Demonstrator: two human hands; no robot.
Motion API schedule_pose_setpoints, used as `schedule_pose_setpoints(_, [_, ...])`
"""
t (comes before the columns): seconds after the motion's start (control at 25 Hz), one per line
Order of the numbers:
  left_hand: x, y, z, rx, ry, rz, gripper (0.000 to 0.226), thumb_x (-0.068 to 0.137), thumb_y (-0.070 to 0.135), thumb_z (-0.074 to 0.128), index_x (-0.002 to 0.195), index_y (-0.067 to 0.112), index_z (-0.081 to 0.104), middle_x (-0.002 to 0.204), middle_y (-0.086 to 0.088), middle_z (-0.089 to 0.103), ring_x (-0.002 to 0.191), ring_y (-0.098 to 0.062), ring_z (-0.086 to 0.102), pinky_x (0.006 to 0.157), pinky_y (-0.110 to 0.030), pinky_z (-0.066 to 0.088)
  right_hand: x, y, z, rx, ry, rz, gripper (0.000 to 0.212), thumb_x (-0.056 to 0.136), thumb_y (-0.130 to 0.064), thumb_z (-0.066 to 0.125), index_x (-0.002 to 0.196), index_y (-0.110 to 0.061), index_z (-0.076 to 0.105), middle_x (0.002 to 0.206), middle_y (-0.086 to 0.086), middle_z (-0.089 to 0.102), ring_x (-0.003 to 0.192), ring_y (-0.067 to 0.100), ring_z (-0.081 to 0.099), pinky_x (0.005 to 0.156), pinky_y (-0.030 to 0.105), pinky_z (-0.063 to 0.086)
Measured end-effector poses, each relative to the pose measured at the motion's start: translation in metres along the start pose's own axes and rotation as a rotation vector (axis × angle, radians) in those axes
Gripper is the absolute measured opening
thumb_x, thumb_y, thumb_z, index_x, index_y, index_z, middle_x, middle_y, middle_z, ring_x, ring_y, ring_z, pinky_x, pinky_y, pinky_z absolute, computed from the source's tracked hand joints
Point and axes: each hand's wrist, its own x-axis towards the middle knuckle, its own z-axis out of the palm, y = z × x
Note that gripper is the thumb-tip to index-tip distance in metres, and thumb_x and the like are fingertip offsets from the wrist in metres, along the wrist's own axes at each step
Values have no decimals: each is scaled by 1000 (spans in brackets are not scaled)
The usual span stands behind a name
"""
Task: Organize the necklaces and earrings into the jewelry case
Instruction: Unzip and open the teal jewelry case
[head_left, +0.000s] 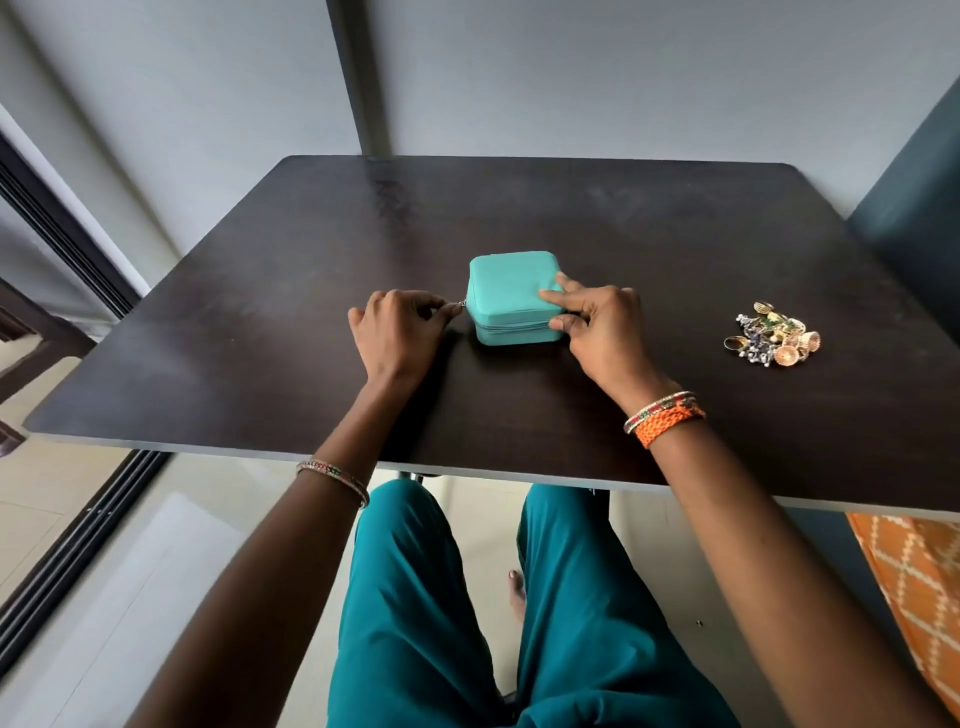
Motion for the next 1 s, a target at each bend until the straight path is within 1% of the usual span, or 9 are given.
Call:
schedule_pose_setpoints(0.2, [35,4,16,50,-16,-18,29,81,48,66,95,25,76,96,-3,74,96,-25,60,84,-35,32,1,2,1,7,12,5,38,77,10,67,111,-7,68,127,17,58,116,20,59,103,18,37])
schedule_pose_setpoints(0.4, [55,16,34,60,-100,3,20,84,25,59,94,21,76,96,-10,73,91,-32,59,83,-34,31,1,2,1,10,7,-6,38,77,10,66,111,-7,68,127,17,58,116,20,59,104,20,39])
schedule_pose_setpoints(0.48, [53,23,43,58,-111,39,20,77,14,52,78,5,69,85,-26,61,77,-44,41,70,-35,33,1,2,-1,8,4,-15,37,78,10,67,111,-6,68,126,18,58,116,20,60,104,20,39])
schedule_pose_setpoints(0.56, [51,25,47,12,-143,44,13,72,9,47,70,1,57,87,-31,45,75,-33,23,59,-33,31,0,3,-1,5,27,-31,37,77,9,68,110,-6,68,125,18,59,115,19,60,103,16,37])
schedule_pose_setpoints(0.68, [46,15,49,-90,-207,51,39,79,5,51,112,14,69,93,-20,64,79,-37,48,68,-29,41,-4,4,1,-14,56,-48,38,76,8,69,111,-8,68,126,16,59,113,19,61,100,9,34])
schedule_pose_setpoints(0.76, [37,6,41,-246,-346,61,65,74,2,54,137,16,50,117,-8,63,106,-24,59,93,-29,46,-6,4,0,-14,52,-44,39,77,5,70,113,-9,67,128,14,58,116,19,60,101,9,34])
schedule_pose_setpoints(0.84, [26,-3,27,-423,-627,52,91,74,-7,53,152,19,15,144,-3,44,130,-13,44,111,-30,35,-4,-1,-5,-17,36,-27,40,77,0,72,115,-11,67,129,11,59,117,17,58,101,11,34])
schedule_pose_setpoints(0.92, [27,-2,11,-439,-870,58,111,82,-13,59,146,21,-25,155,0,23,135,-3,28,108,-15,27,2,-7,-12,0,18,3,44,76,-5,74,119,-13,66,126,7,62,113,15,60,97,14,39])
schedule_pose_setpoints(1.0, [31,0,9,-419,-920,45,126,80,2,71,140,25,-37,157,2,20,134,1,25,104,-10,23,7,-10,-18,5,-16,30,48,75,-8,76,121,-15,64,123,3,64,105,14,62,89,18,46])
